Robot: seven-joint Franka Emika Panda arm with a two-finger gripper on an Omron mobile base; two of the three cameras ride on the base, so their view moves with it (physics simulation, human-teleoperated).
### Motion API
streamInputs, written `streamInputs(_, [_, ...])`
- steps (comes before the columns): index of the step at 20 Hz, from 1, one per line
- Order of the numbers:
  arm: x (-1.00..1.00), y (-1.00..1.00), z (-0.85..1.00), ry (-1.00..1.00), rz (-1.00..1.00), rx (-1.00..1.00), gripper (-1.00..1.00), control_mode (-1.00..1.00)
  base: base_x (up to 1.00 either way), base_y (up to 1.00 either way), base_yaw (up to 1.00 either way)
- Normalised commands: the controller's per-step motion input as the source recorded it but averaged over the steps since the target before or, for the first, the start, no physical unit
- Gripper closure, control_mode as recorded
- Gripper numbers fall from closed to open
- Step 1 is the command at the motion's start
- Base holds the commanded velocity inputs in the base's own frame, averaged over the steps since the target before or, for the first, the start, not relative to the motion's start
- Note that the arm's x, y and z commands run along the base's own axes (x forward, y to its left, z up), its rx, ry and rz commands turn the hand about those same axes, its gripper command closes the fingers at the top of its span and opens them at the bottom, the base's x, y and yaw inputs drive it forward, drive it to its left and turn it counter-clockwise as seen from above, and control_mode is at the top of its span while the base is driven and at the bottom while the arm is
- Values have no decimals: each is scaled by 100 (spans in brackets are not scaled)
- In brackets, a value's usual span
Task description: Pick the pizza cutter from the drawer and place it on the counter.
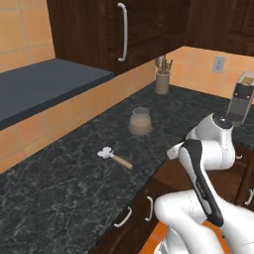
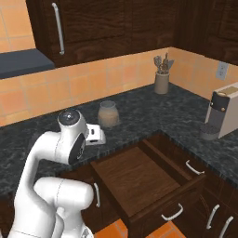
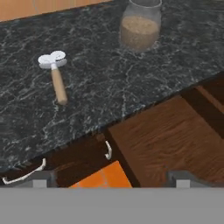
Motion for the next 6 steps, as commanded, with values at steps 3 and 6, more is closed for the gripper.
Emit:
streamInputs(3, [-80,-100,100,2,-15,18,-100,-100,0,0,0])
streamInputs(6, [-70,-100,100,2,-15,26,-100,-100,0,0,0])
